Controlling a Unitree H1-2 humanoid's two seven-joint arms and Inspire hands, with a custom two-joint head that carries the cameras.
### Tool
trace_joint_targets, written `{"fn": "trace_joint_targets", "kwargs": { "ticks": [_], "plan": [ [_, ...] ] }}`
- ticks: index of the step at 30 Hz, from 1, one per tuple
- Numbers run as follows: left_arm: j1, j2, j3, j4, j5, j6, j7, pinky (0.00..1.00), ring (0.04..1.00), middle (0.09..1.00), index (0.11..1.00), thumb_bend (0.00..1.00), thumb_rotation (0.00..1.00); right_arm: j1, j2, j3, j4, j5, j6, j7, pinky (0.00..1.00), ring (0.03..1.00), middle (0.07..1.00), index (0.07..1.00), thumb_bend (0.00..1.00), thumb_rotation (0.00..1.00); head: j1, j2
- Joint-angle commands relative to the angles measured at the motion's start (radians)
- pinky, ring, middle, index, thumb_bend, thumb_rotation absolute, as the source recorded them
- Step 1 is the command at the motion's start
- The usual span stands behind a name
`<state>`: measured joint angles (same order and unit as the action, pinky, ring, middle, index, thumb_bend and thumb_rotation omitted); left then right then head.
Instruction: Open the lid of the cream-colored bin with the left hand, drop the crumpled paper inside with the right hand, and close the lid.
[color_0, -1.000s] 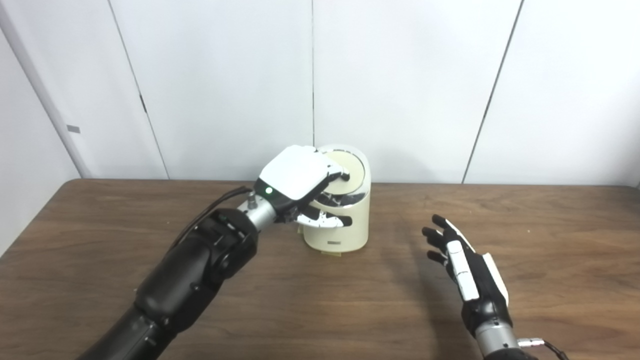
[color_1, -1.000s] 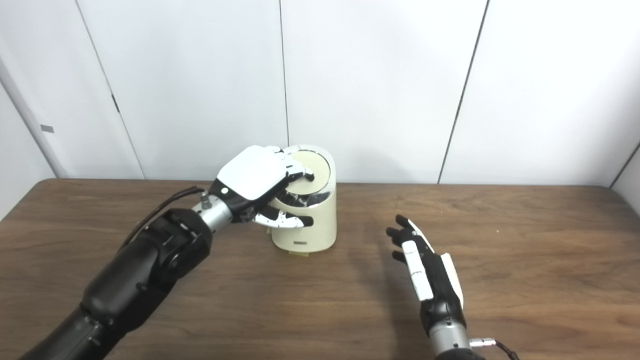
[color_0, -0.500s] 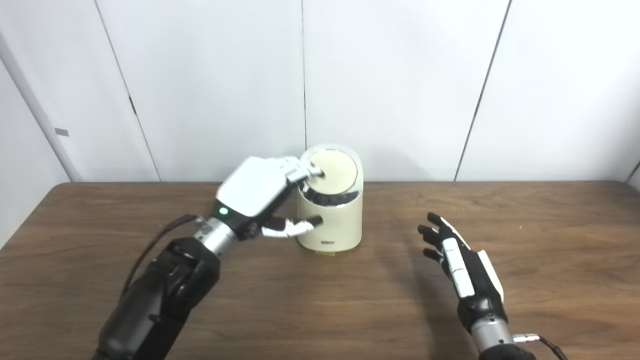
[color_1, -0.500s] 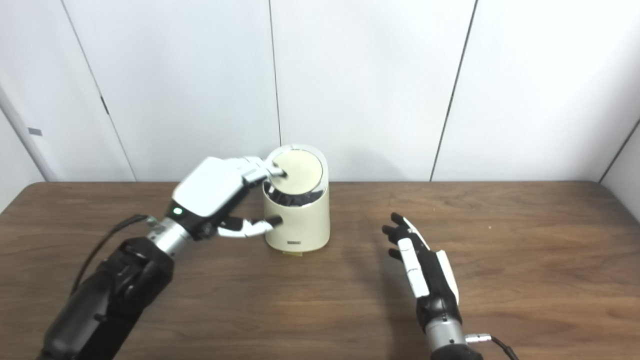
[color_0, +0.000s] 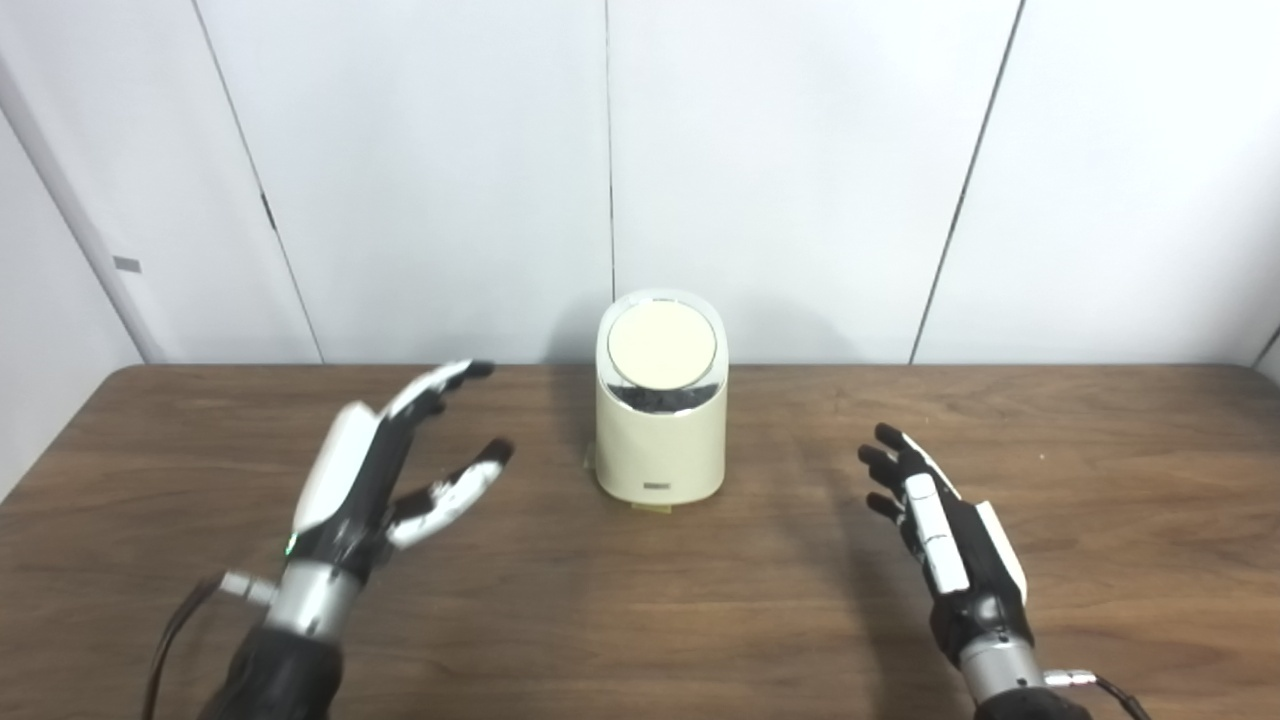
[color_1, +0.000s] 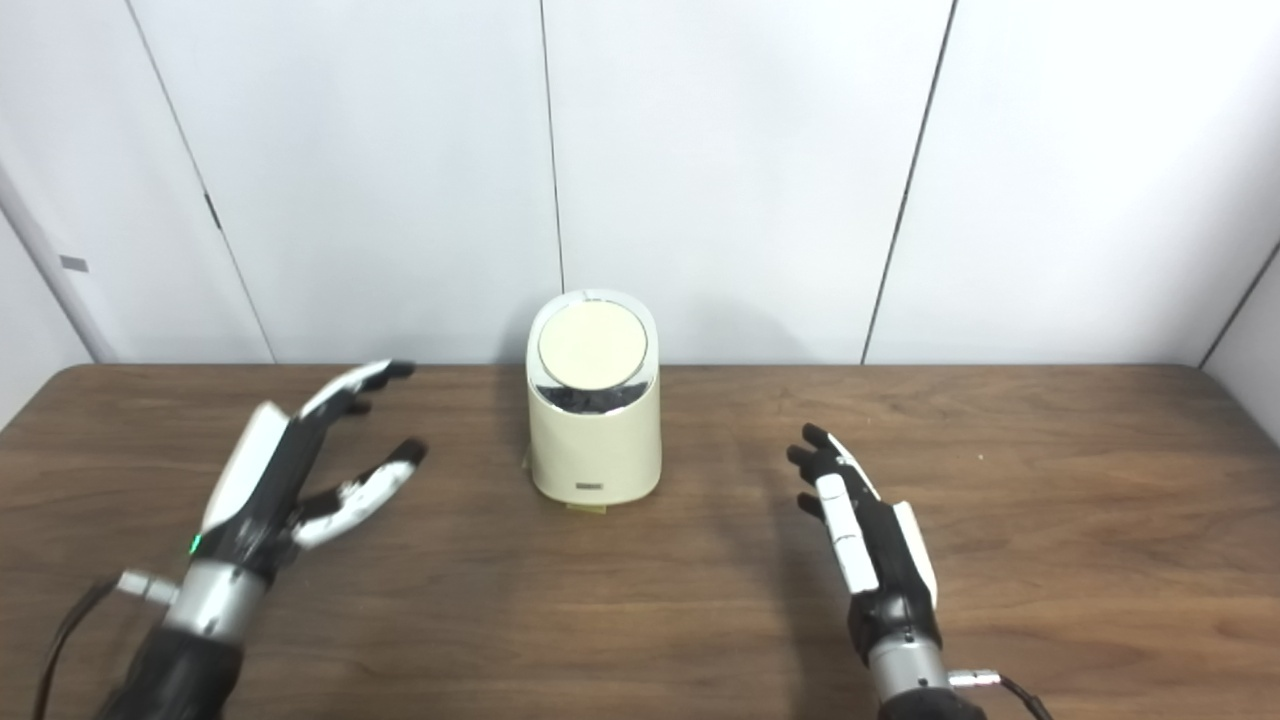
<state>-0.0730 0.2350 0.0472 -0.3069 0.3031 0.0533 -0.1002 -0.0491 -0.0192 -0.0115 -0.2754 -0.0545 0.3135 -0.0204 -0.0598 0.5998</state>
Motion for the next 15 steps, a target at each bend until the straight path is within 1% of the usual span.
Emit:
{"fn": "trace_joint_targets", "kwargs": {
  "ticks": [1, 2, 3, 5, 6, 7, 9, 11, 12, 14, 15],
  "plan": [
    [0.014, -0.015, 0.03, -0.052, -0.069, 0.049, 0.004, 0.82, 0.85, 0.853, 0.883, 0.51, 0.65, -0.021, -0.011, -0.01, -0.028, 0.009, -0.028, 0.005, 0.85, 0.906, 0.861, 0.894, 0.61, 0.95, 0.0, 0.003],
    [0.04, -0.028, 0.043, -0.059, -0.101, 0.071, 0.004, 0.83, 0.858, 0.857, 0.885, 0.5, 0.65, -0.02, -0.01, -0.014, -0.028, 0.015, -0.031, 0.004, 0.85, 0.902, 0.859, 0.892, 0.6, 0.95, 0.0, 0.004],
    [0.06, -0.038, 0.053, -0.063, -0.132, 0.09, 0.001, 0.86, 0.877, 0.871, 0.896, 0.46, 0.64, -0.019, -0.009, -0.018, -0.029, 0.02, -0.033, 0.004, 0.85, 0.899, 0.861, 0.889, 0.6, 0.94, 0.0, 0.004],
    [0.095, -0.061, 0.074, -0.061, -0.207, 0.111, -0.002, 0.92, 0.906, 0.897, 0.916, 0.42, 0.66, -0.012, -0.004, -0.027, -0.033, 0.035, -0.047, 0.001, 0.85, 0.896, 0.87, 0.887, 0.62, 0.92, 0.001, 0.008],
    [0.103, -0.068, 0.081, -0.06, -0.233, 0.115, -0.002, 0.94, 0.917, 0.908, 0.925, 0.39, 0.65, -0.01, -0.004, -0.03, -0.034, 0.04, -0.053, 0.001, 0.85, 0.897, 0.876, 0.885, 0.62, 0.9, 0.001, 0.008],
    [0.116, -0.079, 0.093, -0.049, -0.274, 0.104, -0.004, 0.94, 0.92, 0.912, 0.928, 0.39, 0.65, -0.003, -0.002, -0.034, -0.026, 0.048, -0.083, 0.001, 0.85, 0.898, 0.878, 0.885, 0.62, 0.9, -0.002, 0.012],
    [0.137, -0.093, 0.108, -0.033, -0.329, 0.089, -0.007, 0.92, 0.925, 0.925, 0.941, 0.37, 0.68, 0.01, -0.001, -0.04, -0.014, 0.061, -0.126, 0.001, 0.86, 0.904, 0.894, 0.882, 0.62, 0.87, -0.003, 0.014],
    [0.155, -0.103, 0.111, -0.018, -0.345, 0.07, -0.001, 0.92, 0.932, 0.935, 0.948, 0.38, 0.69, 0.028, -0.007, -0.041, -0.001, 0.05, -0.171, -0.005, 0.87, 0.912, 0.904, 0.883, 0.61, 0.87, -0.007, 0.019],
    [0.161, -0.105, 0.108, -0.015, -0.347, 0.064, 0.002, 0.92, 0.937, 0.943, 0.952, 0.37, 0.71, 0.034, -0.011, -0.04, 0.003, 0.043, -0.186, -0.007, 0.88, 0.924, 0.917, 0.894, 0.6, 0.89, -0.008, 0.02],
    [0.174, -0.113, 0.102, -0.007, -0.347, 0.061, 0.009, 0.92, 0.938, 0.948, 0.956, 0.38, 0.73, 0.049, -0.017, -0.044, 0.018, 0.027, -0.221, -0.017, 0.89, 0.933, 0.929, 0.905, 0.59, 0.9, -0.014, 0.025],
    [0.178, -0.115, 0.099, -0.005, -0.346, 0.062, 0.011, 0.92, 0.94, 0.951, 0.959, 0.39, 0.75, 0.055, -0.018, -0.047, 0.022, 0.026, -0.233, -0.02, 0.91, 0.948, 0.944, 0.926, 0.58, 0.9, -0.015, 0.025]
  ]
}}
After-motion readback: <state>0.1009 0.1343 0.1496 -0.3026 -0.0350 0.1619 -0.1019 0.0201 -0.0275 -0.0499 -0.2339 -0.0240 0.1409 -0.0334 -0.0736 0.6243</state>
